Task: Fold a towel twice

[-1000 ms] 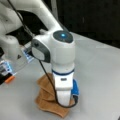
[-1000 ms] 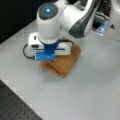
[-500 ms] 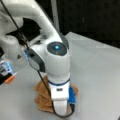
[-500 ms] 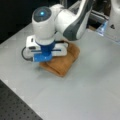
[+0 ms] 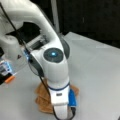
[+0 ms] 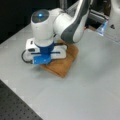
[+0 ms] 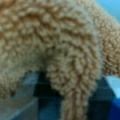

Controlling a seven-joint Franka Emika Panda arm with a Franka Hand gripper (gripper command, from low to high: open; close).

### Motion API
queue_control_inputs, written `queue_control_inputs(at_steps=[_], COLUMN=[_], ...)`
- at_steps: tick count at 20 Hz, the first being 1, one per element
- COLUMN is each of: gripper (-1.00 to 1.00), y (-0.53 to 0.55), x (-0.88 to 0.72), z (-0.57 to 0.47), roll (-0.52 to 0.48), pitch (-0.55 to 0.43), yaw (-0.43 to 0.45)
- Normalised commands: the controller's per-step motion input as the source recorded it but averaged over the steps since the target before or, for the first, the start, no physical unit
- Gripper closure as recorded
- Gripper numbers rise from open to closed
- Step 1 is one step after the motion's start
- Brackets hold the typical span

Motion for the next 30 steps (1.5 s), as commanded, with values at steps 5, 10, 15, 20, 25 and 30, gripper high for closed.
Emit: queue_control_inputs(at_steps=[5, 10, 15, 20, 25, 30], gripper=[-1.0, -1.0, -1.0, -1.0, -1.0, -1.0], y=[-0.1, -0.1, -0.09, -0.09, -0.13, -0.18], x=[0.13, 0.11, 0.08, 0.03, -0.02, -0.06], z=[-0.08, -0.03, 0.04, 0.07, 0.18, 0.27], roll=[0.242, 0.214, 0.178, 0.176, 0.138, 0.078], pitch=[-0.062, -0.01, 0.021, 0.046, 0.108, 0.141], yaw=[-0.032, -0.052, -0.033, -0.019, -0.001, 0.002])
